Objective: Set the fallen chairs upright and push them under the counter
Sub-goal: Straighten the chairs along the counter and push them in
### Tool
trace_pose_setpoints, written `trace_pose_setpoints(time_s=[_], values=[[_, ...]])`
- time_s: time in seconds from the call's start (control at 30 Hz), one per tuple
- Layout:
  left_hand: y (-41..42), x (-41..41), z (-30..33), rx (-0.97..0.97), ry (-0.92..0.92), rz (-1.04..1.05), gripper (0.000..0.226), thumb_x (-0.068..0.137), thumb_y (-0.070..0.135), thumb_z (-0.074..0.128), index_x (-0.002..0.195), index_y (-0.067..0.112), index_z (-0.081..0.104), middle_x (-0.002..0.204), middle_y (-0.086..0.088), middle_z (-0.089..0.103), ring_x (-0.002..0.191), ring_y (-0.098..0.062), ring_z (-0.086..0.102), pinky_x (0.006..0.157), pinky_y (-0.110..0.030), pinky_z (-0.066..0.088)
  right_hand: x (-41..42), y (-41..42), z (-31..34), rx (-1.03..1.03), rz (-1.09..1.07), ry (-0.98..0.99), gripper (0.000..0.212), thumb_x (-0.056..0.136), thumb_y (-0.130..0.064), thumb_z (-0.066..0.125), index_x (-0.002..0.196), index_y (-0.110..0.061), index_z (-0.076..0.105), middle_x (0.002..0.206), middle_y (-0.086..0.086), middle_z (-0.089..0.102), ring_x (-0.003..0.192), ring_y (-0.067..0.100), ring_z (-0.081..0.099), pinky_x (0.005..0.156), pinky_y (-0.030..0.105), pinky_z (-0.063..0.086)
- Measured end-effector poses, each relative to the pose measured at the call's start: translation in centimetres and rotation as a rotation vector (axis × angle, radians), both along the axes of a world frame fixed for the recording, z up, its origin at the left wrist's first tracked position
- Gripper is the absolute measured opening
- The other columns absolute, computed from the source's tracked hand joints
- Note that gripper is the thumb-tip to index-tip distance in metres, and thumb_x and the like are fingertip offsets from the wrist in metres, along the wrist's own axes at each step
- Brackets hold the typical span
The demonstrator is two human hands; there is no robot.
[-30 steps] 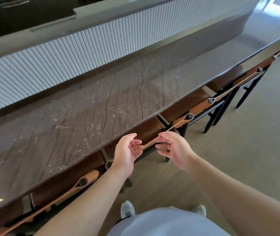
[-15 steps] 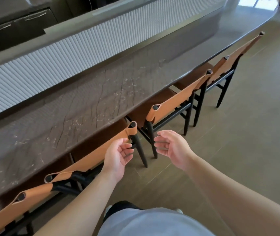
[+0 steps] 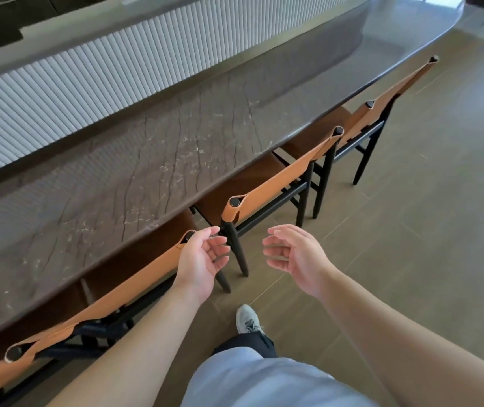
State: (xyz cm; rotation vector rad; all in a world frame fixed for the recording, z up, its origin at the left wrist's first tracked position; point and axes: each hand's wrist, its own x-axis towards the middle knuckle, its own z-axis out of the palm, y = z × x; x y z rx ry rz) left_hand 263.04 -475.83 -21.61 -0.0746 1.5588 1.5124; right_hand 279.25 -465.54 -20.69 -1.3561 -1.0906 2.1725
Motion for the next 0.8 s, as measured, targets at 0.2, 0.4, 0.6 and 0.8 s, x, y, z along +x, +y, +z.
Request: trace_pose_setpoints(time_s=[0.2,0.4,0.6,0.8], values=[[5.4,-3.7,0.1,0.020,-0.048,0.077,0.020,0.099,0.024,0.053,0.107,0.017,0.069,0.083,-0.004,0.072,0.078,-0.019,0.070,0.074,-0.034,0.053,-2.6,5.6,0.9,0.105,0.059,-0.135,0.015,0.098,-0.017,0.057,0.105,-0.012,0.069,0.099,0.012,0.072,0.088,0.024,0.068,0.075,0.035,0.055],[6.7,-8.3,-1.1,0.098,-0.063,0.191,0.024,0.098,0.015,0.046,0.106,0.015,0.068,0.087,-0.007,0.068,0.079,-0.020,0.065,0.075,-0.034,0.052,-8.2,8.6,0.3,0.209,0.177,-0.196,0.016,0.098,-0.017,0.055,0.102,-0.016,0.071,0.100,0.009,0.074,0.092,0.022,0.070,0.084,0.037,0.059],[6.2,-10.3,-1.7,0.095,-0.086,0.325,0.023,0.099,0.015,0.046,0.105,0.013,0.068,0.083,-0.005,0.068,0.073,-0.019,0.064,0.075,-0.034,0.050,-12.8,10.3,-1.2,0.210,0.345,-0.239,0.013,0.096,-0.016,0.058,0.101,-0.020,0.069,0.099,0.007,0.074,0.092,0.019,0.070,0.086,0.037,0.059],[6.9,-10.4,-1.7,0.059,-0.056,0.484,0.019,0.097,0.015,0.051,0.104,0.013,0.069,0.081,-0.003,0.070,0.071,-0.017,0.065,0.073,-0.033,0.051,-15.0,13.0,-3.0,0.681,0.734,-0.457,0.014,0.094,-0.021,0.058,0.107,-0.026,0.062,0.101,-0.006,0.065,0.089,0.014,0.062,0.065,0.020,0.046]])
